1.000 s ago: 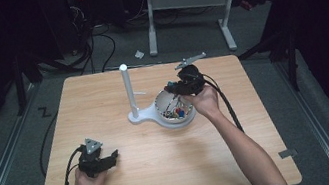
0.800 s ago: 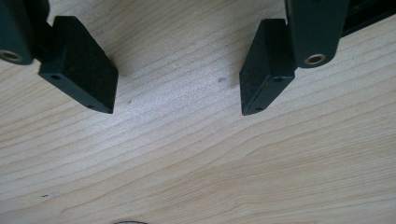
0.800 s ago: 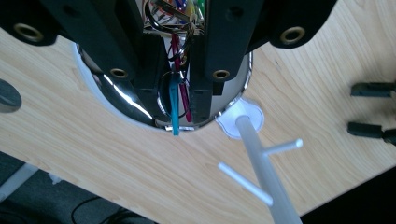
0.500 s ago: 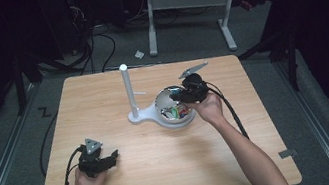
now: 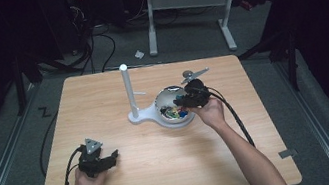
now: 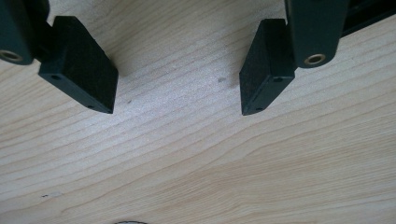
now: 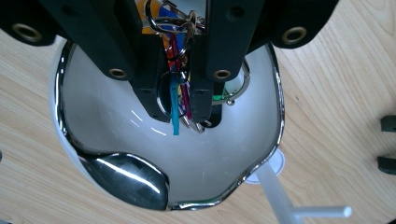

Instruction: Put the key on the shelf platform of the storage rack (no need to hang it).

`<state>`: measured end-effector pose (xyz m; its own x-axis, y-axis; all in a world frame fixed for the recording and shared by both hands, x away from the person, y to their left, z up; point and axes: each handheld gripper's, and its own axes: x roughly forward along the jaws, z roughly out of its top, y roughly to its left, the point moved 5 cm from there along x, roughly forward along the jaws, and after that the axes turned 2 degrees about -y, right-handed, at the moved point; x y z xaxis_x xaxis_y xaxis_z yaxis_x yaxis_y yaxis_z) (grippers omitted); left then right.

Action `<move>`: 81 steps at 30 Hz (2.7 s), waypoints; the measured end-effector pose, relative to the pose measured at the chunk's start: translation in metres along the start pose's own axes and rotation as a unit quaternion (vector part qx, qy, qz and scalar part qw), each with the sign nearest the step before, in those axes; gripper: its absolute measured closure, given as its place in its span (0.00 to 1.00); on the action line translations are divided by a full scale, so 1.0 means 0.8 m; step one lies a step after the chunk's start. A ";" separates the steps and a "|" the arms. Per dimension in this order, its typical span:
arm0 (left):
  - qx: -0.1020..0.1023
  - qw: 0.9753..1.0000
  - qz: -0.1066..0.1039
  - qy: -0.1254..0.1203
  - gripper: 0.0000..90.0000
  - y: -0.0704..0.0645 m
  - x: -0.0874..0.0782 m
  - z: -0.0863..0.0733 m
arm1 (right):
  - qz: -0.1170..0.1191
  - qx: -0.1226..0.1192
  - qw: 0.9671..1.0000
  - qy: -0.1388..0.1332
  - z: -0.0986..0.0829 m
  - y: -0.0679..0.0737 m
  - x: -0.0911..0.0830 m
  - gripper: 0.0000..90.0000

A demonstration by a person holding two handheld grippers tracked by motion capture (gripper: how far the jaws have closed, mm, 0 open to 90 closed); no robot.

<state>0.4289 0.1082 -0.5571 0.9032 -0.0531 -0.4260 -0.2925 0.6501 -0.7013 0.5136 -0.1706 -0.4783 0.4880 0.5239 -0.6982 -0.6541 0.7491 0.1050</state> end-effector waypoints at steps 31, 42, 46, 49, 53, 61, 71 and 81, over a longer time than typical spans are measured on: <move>0.000 1.000 0.000 0.000 0.31 0.000 0.000 0.000 | -0.037 0.028 0.996 -0.078 -0.017 -0.012 -0.060 0.56; 0.000 1.000 0.000 0.000 0.31 0.000 0.000 0.000 | -0.077 0.033 0.993 -0.089 -0.047 -0.025 -0.103 0.56; 0.000 1.000 0.000 0.000 0.31 0.000 0.000 0.000 | -0.082 0.040 0.991 -0.101 -0.055 -0.027 -0.116 0.56; 0.000 1.000 0.000 0.000 0.31 0.000 0.000 0.000 | -0.086 0.045 0.990 -0.105 -0.059 -0.029 -0.125 0.55; 0.001 1.000 0.000 0.000 0.31 0.000 0.000 0.000 | -0.089 0.048 0.989 -0.112 -0.062 -0.029 -0.137 0.55; 0.001 1.000 0.000 0.000 0.31 0.000 0.000 0.000 | -0.096 0.057 0.986 -0.126 -0.074 -0.031 -0.154 0.55; 0.000 1.000 0.000 0.000 0.31 0.000 0.000 0.000 | -0.110 0.073 0.981 -0.145 -0.097 -0.039 -0.177 0.55; -0.001 1.000 0.000 0.000 0.31 0.000 0.000 0.000 | -0.116 0.085 0.977 -0.155 -0.118 -0.041 -0.191 0.56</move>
<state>0.4289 0.1078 -0.5571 0.9030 -0.0528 -0.4264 -0.2937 0.6485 -0.7023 0.4059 -0.3134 -0.4424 0.7806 0.4089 -0.4727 -0.4114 0.9055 0.1040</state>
